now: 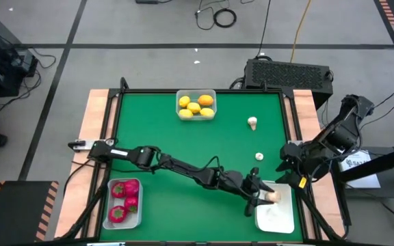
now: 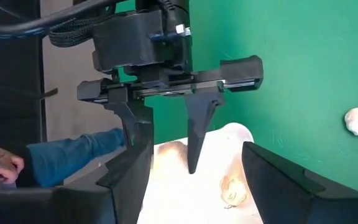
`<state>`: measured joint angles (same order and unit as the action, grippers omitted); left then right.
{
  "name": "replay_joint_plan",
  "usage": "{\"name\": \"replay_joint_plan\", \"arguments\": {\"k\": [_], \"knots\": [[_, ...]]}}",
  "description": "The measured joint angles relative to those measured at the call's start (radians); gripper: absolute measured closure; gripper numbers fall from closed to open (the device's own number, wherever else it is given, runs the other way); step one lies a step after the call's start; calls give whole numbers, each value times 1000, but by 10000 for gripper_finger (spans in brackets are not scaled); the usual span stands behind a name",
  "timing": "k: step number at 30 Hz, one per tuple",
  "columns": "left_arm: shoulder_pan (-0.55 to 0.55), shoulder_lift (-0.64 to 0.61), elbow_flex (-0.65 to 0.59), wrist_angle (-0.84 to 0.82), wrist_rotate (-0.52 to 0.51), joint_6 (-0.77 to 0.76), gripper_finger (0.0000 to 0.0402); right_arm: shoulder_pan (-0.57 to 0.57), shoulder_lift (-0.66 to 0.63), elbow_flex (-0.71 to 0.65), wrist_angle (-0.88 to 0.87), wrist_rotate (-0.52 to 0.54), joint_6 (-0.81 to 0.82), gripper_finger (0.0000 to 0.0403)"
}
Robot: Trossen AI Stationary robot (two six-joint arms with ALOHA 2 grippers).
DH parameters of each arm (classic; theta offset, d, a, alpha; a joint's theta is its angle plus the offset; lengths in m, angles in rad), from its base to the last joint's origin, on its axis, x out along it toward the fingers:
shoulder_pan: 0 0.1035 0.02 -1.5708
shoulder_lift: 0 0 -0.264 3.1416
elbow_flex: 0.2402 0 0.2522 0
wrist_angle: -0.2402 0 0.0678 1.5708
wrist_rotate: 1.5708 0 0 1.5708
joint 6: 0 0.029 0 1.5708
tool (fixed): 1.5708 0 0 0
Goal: Sort produce into baskets
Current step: Put the garlic into the white bin
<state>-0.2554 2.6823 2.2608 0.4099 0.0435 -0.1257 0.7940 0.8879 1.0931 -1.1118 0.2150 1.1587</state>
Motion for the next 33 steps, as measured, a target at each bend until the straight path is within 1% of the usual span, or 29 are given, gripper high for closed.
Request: {"name": "replay_joint_plan", "arguments": {"k": [5, 9, 11, 13, 15, 19, 21, 24, 27, 30, 33], "knots": [[7, 0, 0, -7, 3, 0, 151, 0, 0, 0, -1, 2, -9, 161], [21, -5, 0, -15, 35, 23, 143, 0, 0, 0, -1, 24, -16, 161], [27, -29, -1, -77, 52, 69, 142, 0, 0, 0, -6, 26, 2, 161], [32, -81, -1, -215, 61, 133, 142, 0, 0, 0, -18, 25, 26, 161], [37, -147, 0, -412, 60, 185, 141, 0, 0, 1, -39, 24, 49, 161], [55, -262, 1, -827, 21, 188, 141, 0, 0, 1, -81, 34, 105, 161], [68, -320, 0, -1024, -18, 187, 141, -1, 2, 1, -101, 73, 144, 161], [83, -418, 1, -1255, -72, 181, 141, -19, 14, 1, -116, 159, 193, 161], [91, -500, 1, -1460, -111, 130, 141, -70, 38, 1, -123, 182, 203, 161], [100, -566, 0, -1655, -154, 113, 141, -151, 78, 0, -128, 176, 155, 161], [107, -629, 0, -1839, -235, 112, 141, -253, 111, -1, -146, 124, 108, 161]]}}
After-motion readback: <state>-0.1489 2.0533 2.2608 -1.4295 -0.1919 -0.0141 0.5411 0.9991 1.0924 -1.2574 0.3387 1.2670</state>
